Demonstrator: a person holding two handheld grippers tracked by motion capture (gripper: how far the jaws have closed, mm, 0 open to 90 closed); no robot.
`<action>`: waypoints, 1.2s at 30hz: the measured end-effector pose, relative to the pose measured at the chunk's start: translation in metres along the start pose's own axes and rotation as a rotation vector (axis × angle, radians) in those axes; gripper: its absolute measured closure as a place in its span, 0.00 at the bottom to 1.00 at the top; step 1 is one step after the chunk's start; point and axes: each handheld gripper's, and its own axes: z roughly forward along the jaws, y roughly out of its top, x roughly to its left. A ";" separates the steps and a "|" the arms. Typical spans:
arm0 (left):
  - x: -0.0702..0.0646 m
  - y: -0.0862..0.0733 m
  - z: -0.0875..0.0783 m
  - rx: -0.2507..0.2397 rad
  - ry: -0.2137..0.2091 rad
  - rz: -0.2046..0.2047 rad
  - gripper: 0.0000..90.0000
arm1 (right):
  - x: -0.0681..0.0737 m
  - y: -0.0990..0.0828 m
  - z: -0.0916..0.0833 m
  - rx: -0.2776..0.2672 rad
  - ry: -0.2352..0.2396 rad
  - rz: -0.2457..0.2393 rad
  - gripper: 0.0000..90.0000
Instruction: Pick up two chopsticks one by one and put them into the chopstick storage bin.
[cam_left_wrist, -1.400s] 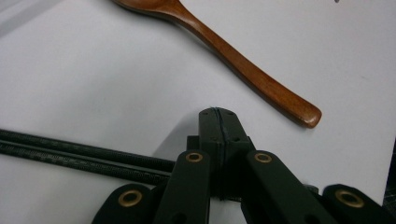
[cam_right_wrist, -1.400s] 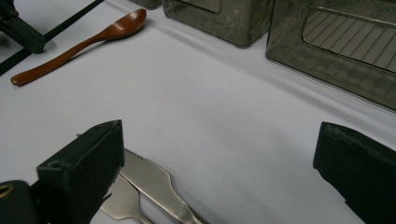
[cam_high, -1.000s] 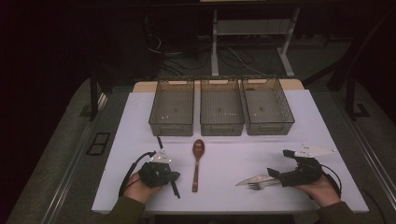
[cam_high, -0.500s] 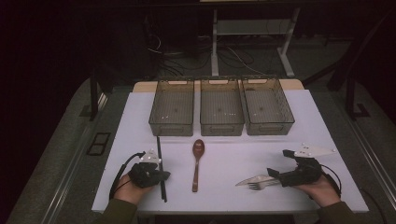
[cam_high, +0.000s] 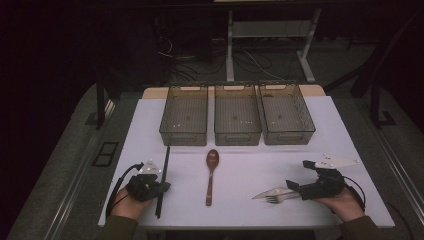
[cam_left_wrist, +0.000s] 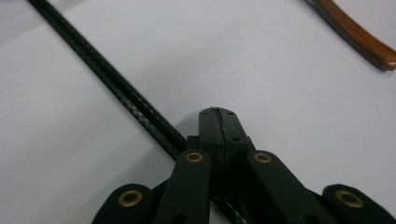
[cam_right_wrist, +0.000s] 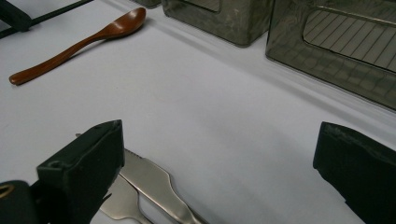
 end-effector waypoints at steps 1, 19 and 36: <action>0.001 -0.001 -0.001 0.002 0.009 -0.001 0.99 | 0.000 0.000 0.000 0.000 -0.001 0.000 0.02; 0.023 -0.012 -0.014 0.007 0.152 -0.041 0.99 | 0.000 0.000 0.000 0.000 -0.001 0.001 0.02; 0.029 -0.026 -0.029 -0.135 0.135 -0.140 0.89 | 0.000 0.000 0.000 0.002 0.001 0.001 0.02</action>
